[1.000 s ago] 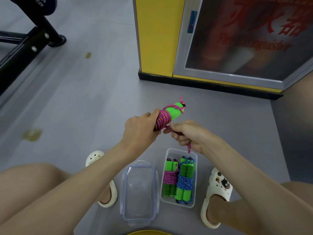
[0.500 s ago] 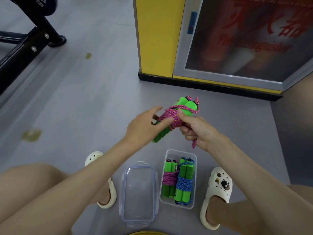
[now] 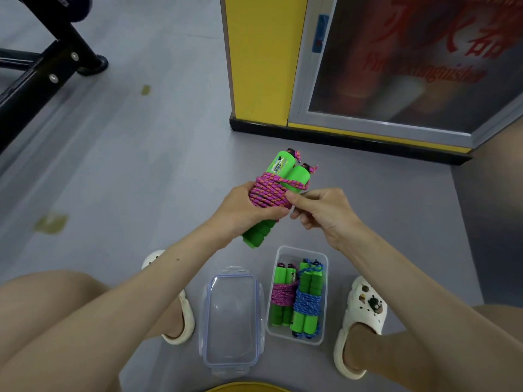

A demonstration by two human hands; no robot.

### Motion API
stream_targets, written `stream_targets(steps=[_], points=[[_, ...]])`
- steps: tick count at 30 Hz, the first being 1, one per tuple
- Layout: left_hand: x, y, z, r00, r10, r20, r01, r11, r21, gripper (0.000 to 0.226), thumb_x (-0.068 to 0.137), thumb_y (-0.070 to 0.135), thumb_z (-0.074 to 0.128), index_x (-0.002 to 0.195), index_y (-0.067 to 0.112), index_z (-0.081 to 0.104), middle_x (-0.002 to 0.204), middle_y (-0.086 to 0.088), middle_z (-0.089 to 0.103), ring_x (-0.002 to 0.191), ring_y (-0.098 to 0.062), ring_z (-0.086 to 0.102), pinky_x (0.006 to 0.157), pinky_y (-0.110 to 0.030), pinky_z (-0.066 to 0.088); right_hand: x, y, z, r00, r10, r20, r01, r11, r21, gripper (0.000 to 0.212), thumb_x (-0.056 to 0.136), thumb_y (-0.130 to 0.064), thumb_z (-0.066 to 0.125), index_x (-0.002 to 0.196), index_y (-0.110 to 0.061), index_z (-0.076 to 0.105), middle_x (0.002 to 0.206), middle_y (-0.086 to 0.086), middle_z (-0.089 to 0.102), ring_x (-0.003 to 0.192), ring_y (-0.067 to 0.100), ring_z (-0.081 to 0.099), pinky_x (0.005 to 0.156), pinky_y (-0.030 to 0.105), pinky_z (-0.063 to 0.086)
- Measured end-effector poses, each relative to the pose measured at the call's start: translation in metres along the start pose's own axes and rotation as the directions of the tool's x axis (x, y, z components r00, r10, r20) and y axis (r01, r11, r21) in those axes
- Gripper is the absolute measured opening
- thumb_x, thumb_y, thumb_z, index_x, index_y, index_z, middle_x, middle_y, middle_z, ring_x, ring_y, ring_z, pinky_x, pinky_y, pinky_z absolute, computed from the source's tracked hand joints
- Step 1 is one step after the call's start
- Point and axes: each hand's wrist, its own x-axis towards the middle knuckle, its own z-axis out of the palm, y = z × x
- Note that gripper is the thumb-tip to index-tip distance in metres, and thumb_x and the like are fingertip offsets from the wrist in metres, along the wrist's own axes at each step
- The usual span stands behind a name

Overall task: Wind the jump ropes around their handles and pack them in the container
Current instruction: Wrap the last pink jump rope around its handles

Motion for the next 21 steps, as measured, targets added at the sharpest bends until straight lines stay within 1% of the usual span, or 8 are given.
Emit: stream_targets(steps=[3,6,8,10,12,14,18,21], points=[[0.0024,-0.0009,0.0027,0.999,0.004,-0.045,-0.005,1.000,-0.020,0.038,0.069,0.022,0.085,0.098,0.021,0.061,0.089,-0.002,0.071,0.076,-0.016,0.069,0.069,-0.026,0.057,-0.0002,0.0005,0.0059,0.990,-0.105,-0.099,0.108,0.994,0.018,0.014,0.079,-0.014,0.074,0.075,-0.003,0.068,0.059,0.013,0.066,0.044,0.012,0.062,0.045,0.020,0.052],[0.0046,-0.0038,0.0049,0.996,0.002,-0.087,0.006,0.996,0.086,0.050,0.063,0.033,0.088,0.104,0.022,0.060,0.094,-0.001,0.071,0.086,-0.020,0.069,0.081,-0.038,0.058,0.0035,0.0058,0.0106,0.943,-0.261,-0.207,0.230,0.959,-0.165,0.015,0.077,-0.011,0.077,0.077,-0.005,0.063,0.060,0.013,0.066,0.047,0.015,0.065,0.049,0.023,0.055],[0.0042,-0.0038,0.0062,0.996,0.022,-0.091,-0.010,0.991,0.131,0.058,0.060,0.039,0.088,0.106,0.021,0.058,0.095,-0.001,0.070,0.087,-0.020,0.068,0.083,-0.042,0.057,0.0048,0.0074,0.0109,0.929,-0.312,-0.198,0.271,0.939,-0.210,0.015,0.078,-0.008,0.076,0.080,-0.004,0.062,0.060,0.012,0.065,0.046,0.013,0.064,0.049,0.023,0.055],[0.0030,-0.0028,0.0050,0.994,0.066,-0.087,-0.050,0.984,0.173,0.055,0.065,0.037,0.086,0.108,0.022,0.055,0.096,0.001,0.068,0.085,-0.015,0.067,0.079,-0.034,0.058,0.0046,0.0070,0.0092,0.923,-0.345,-0.169,0.307,0.927,-0.214,0.012,0.079,-0.006,0.074,0.081,-0.004,0.062,0.060,0.010,0.065,0.046,0.011,0.063,0.050,0.022,0.055],[0.0009,0.0015,0.0039,0.995,0.088,-0.053,-0.082,0.991,0.108,0.046,0.073,0.033,0.081,0.109,0.022,0.054,0.093,0.004,0.067,0.077,-0.006,0.067,0.068,-0.021,0.056,0.0037,0.0055,0.0063,0.903,-0.404,-0.149,0.357,0.895,-0.267,0.011,0.081,-0.007,0.072,0.083,-0.004,0.062,0.064,0.009,0.065,0.047,0.009,0.062,0.051,0.022,0.054],[-0.0017,0.0056,0.0049,0.997,0.058,-0.052,-0.059,0.998,-0.017,0.038,0.080,0.038,0.073,0.109,0.020,0.057,0.090,0.004,0.069,0.073,-0.005,0.069,0.060,-0.016,0.052,0.0021,0.0044,0.0053,0.883,-0.457,-0.112,0.399,0.853,-0.335,0.011,0.082,-0.010,0.072,0.083,-0.006,0.061,0.070,0.009,0.066,0.048,0.008,0.061,0.050,0.022,0.054],[0.0001,0.0037,0.0057,0.983,-0.010,-0.181,-0.011,0.994,-0.113,0.036,0.082,0.047,0.068,0.101,0.016,0.066,0.088,-0.004,0.073,0.073,-0.015,0.071,0.066,-0.029,0.058,-0.0019,0.0062,0.0097,0.869,-0.494,-0.029,0.444,0.803,-0.397,0.010,0.083,-0.012,0.071,0.081,-0.009,0.061,0.073,0.010,0.066,0.049,0.008,0.061,0.051,0.026,0.055],[0.0010,0.0036,0.0056,0.988,-0.012,-0.156,-0.007,0.993,-0.120,0.032,0.085,0.040,0.067,0.104,0.014,0.066,0.090,-0.006,0.073,0.075,-0.018,0.071,0.067,-0.030,0.059,-0.0008,0.0056,0.0087,0.877,-0.478,-0.042,0.427,0.818,-0.385,0.010,0.082,-0.012,0.072,0.084,-0.009,0.062,0.071,0.009,0.066,0.049,0.011,0.062,0.053,0.028,0.056]])
